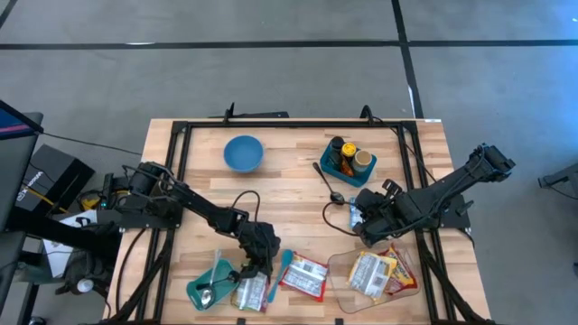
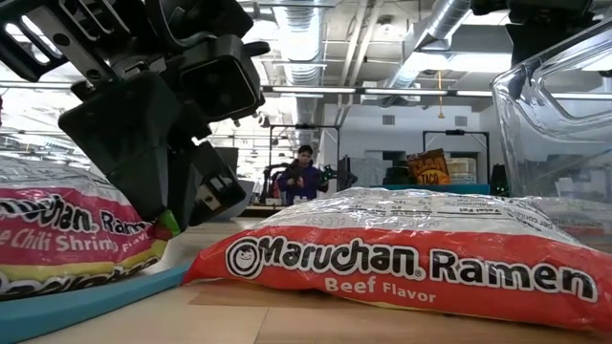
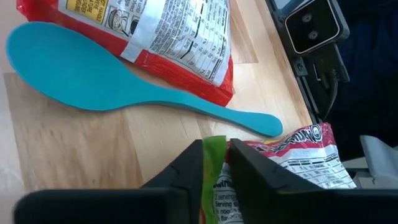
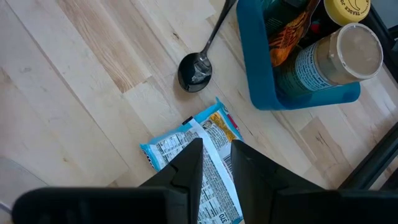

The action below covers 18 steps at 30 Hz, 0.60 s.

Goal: Pick & Place Food Item
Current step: Put the pink green noodle pack into the transparent bin

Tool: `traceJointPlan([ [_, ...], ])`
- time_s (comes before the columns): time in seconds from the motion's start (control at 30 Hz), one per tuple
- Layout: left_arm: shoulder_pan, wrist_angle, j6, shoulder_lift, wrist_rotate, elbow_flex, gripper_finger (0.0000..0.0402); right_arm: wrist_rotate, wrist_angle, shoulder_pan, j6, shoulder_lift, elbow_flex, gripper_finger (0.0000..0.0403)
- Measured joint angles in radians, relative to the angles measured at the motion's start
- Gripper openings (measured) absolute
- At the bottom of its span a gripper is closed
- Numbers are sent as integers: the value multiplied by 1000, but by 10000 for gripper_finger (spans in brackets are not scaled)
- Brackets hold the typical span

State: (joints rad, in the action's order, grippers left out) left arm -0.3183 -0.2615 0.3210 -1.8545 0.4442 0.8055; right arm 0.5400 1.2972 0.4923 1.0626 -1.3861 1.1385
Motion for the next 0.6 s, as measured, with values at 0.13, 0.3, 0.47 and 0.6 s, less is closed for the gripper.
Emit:
traceJointPlan([
  [0.13, 0, 0, -1, 0, 0, 0, 36, 0, 0, 0, 0, 0, 0, 77],
  [0.3, 6, -1, -2, 0, 0, 0, 3, 0, 0, 0, 0, 0, 0, 77],
  [0.47, 30, 6, -2, 35, -36, -1, 2, 0, 0, 0, 0, 0, 0, 77],
  [0.6, 60, 14, -13, 110, -87, -1, 1, 1, 0, 0, 0, 0, 0, 77],
])
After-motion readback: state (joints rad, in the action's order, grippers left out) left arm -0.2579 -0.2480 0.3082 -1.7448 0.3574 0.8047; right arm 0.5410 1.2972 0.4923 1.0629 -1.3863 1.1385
